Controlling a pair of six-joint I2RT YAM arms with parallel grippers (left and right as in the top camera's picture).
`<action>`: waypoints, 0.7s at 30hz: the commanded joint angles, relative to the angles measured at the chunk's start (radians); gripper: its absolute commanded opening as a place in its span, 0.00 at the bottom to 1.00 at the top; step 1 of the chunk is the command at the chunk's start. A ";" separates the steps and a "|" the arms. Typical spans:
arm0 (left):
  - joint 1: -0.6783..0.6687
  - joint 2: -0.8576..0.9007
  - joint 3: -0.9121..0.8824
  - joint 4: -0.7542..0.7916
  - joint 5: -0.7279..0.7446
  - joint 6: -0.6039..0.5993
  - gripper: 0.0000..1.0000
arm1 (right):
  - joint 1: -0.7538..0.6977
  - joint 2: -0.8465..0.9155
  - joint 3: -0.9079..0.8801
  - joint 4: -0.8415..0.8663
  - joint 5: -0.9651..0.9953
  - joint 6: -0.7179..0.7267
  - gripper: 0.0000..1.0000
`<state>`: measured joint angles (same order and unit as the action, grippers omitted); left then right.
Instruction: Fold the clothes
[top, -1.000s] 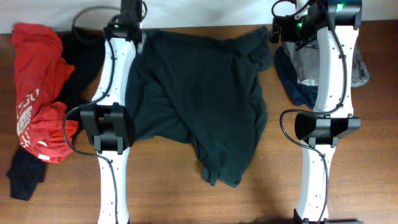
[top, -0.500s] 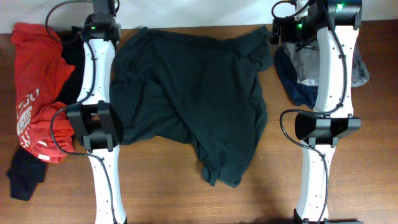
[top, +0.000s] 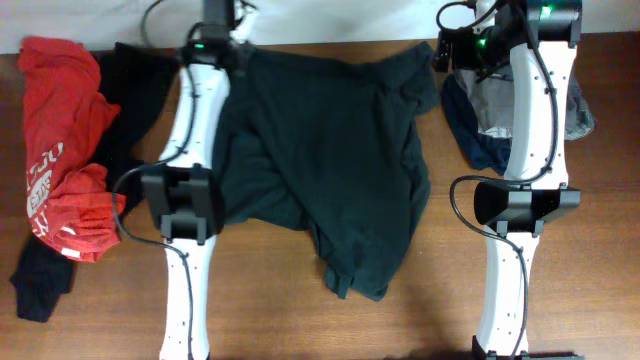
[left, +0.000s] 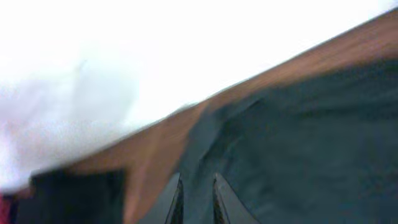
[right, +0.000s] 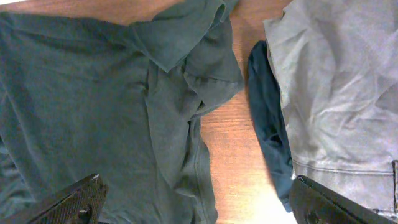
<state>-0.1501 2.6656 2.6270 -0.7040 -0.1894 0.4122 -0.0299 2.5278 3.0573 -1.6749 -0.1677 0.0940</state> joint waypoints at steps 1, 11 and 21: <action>0.004 0.070 0.008 0.036 0.010 0.023 0.17 | 0.005 -0.003 0.004 -0.011 -0.005 -0.012 0.99; 0.002 0.164 0.008 0.094 0.036 0.001 0.17 | 0.005 -0.003 0.004 -0.013 -0.005 -0.011 0.99; 0.008 0.214 0.008 0.206 0.036 -0.111 0.18 | 0.005 -0.003 0.004 -0.024 -0.005 -0.011 0.99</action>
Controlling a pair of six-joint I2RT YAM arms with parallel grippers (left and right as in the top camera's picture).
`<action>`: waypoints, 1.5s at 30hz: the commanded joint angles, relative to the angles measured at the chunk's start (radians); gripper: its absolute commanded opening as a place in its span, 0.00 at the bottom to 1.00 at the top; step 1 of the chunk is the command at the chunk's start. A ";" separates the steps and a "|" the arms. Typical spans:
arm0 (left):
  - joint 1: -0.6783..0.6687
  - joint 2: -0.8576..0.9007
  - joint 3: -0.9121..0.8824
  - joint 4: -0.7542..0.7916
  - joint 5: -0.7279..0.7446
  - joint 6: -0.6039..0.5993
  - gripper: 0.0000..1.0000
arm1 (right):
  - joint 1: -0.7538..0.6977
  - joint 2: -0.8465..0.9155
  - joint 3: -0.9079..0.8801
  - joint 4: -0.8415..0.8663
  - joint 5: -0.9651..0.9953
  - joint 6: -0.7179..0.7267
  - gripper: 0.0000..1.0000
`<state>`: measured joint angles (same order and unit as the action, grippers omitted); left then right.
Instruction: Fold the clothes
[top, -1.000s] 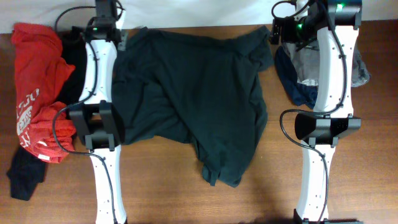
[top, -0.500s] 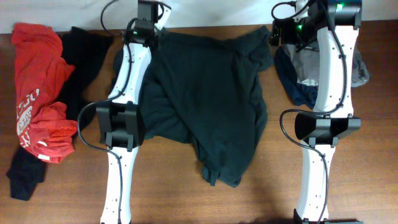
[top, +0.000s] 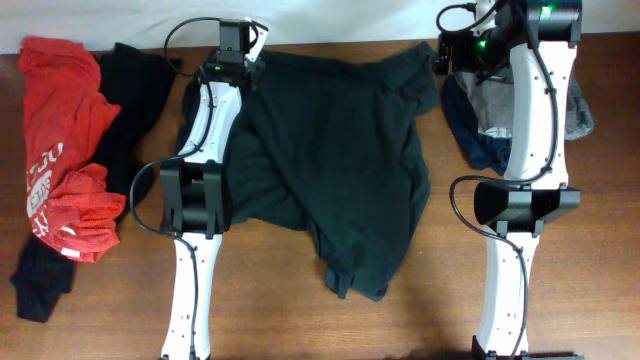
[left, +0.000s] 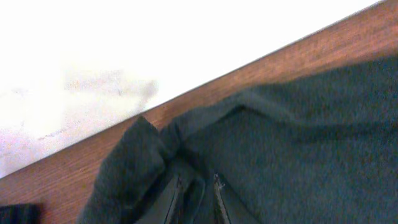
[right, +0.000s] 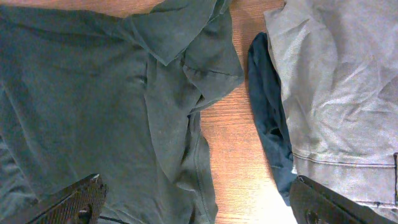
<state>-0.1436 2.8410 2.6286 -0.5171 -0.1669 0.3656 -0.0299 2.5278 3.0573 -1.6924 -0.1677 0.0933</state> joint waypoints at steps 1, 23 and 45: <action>0.002 0.044 0.007 0.024 0.013 -0.077 0.17 | 0.005 -0.002 0.004 -0.006 -0.005 -0.011 0.99; 0.016 0.101 0.008 0.172 -0.202 -0.281 0.05 | 0.005 -0.002 0.004 -0.002 -0.005 -0.011 0.99; 0.015 -0.103 0.013 0.023 -0.231 -0.301 0.01 | 0.005 -0.002 0.004 0.024 -0.005 -0.011 0.99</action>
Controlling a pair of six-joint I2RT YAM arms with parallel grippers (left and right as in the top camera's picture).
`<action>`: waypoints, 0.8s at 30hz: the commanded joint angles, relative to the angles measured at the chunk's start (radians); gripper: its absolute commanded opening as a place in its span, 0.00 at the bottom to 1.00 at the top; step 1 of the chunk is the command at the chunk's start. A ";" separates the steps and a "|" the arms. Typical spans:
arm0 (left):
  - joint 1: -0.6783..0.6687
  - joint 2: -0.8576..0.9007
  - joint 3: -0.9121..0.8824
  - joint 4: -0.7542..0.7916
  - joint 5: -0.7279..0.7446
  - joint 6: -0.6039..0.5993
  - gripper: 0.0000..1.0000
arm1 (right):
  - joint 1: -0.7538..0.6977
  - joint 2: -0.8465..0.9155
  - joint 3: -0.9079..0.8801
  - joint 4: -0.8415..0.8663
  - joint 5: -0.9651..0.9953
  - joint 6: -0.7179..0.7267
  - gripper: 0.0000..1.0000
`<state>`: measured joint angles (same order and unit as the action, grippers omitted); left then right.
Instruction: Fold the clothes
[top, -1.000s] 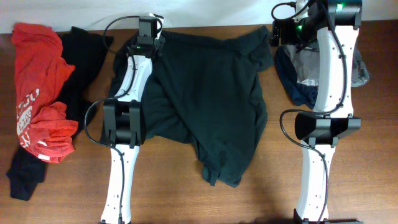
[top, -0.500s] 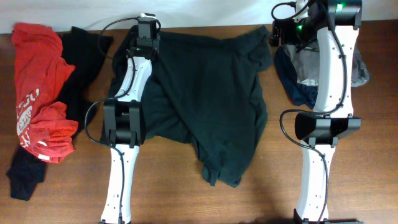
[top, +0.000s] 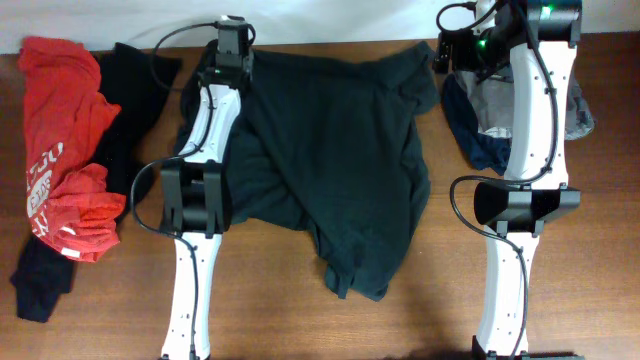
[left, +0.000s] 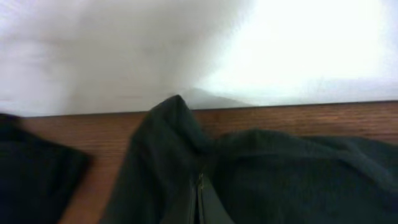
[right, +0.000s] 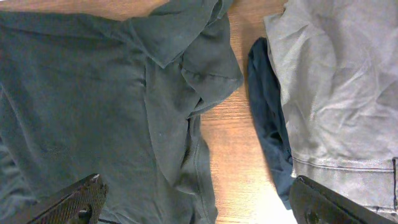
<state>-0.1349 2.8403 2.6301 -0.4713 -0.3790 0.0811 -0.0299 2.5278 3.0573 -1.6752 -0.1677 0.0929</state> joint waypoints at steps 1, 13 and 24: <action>0.006 -0.113 0.011 -0.039 -0.019 -0.016 0.01 | 0.005 -0.002 0.004 0.010 -0.005 -0.011 0.99; 0.006 -0.222 0.011 -0.253 -0.005 0.002 0.01 | 0.005 -0.002 0.003 0.057 -0.006 -0.010 0.99; 0.007 -0.283 0.011 -0.386 -0.011 0.002 0.01 | 0.006 0.012 -0.224 0.465 -0.006 -0.018 0.96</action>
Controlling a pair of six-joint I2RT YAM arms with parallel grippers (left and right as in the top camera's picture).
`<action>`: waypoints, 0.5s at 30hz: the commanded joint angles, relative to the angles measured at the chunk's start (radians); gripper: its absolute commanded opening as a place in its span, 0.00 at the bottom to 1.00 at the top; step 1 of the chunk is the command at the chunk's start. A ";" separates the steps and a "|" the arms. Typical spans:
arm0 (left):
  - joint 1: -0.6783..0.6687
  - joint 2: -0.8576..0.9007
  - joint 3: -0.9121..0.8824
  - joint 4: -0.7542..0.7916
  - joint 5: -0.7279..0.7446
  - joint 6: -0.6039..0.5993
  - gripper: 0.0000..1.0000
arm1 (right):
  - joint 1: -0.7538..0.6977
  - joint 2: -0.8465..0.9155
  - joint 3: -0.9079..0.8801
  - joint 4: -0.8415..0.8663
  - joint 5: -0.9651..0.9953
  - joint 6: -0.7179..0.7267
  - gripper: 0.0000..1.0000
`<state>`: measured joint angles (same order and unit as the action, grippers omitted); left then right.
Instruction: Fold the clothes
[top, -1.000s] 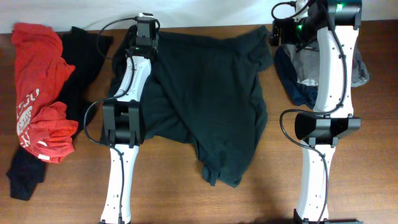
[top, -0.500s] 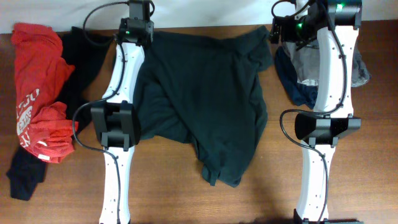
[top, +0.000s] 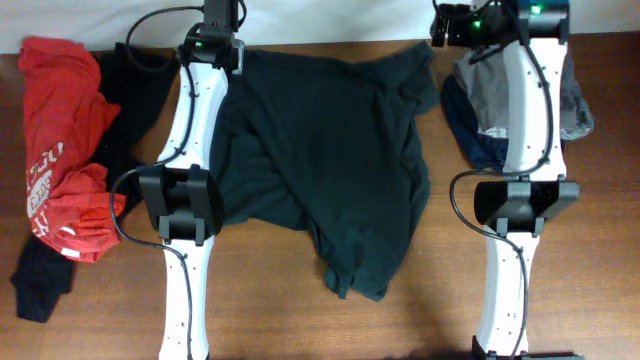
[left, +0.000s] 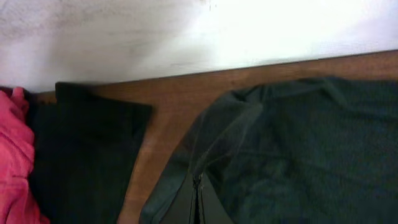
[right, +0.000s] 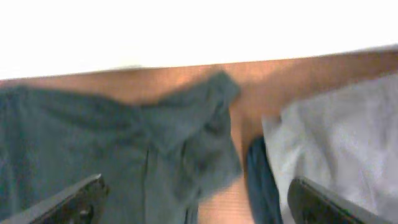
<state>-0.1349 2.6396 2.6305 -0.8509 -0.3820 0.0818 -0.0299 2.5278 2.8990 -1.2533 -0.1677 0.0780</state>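
A dark green shirt (top: 330, 150) lies spread and rumpled across the middle of the table. My left gripper (top: 220, 48) is at the shirt's far left corner. In the left wrist view the left gripper (left: 198, 186) is shut on a fold of that green cloth (left: 298, 143). Over the shirt's far right corner my right gripper (top: 448, 30) stands open, holding nothing. The blurred right wrist view has the right gripper (right: 205, 202) above the shirt's sleeve (right: 186, 118).
A red shirt (top: 60, 140) and a black garment (top: 135, 90) lie at the left. A grey garment (top: 495, 105) on a dark blue one (top: 470, 140) lies at the right. The table's far edge (left: 186, 78) runs just behind the shirt.
My left gripper, still shut on the shirt's corner, has moved a little left, and the corner has come with it. My right gripper has risen and tilted towards the far edge.
First my left gripper stood at the shirt's far left corner with its fingers slightly apart. Then it had the shirt's edge between them. Later it was shut on the cloth, and now it holds the corner further left. My right gripper stayed open, hovering, throughout.
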 joint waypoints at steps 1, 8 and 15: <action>0.007 -0.090 0.011 -0.008 -0.008 0.001 0.01 | 0.006 0.013 -0.098 0.080 -0.006 -0.003 0.96; 0.020 -0.114 0.011 -0.019 -0.008 0.001 0.01 | 0.006 0.014 -0.337 0.357 -0.006 -0.003 0.95; 0.020 -0.114 0.011 -0.053 -0.008 0.001 0.01 | 0.006 0.014 -0.516 0.616 -0.009 0.101 0.90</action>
<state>-0.1181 2.5664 2.6305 -0.8970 -0.3824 0.0822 -0.0299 2.5374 2.4397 -0.6956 -0.1677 0.1055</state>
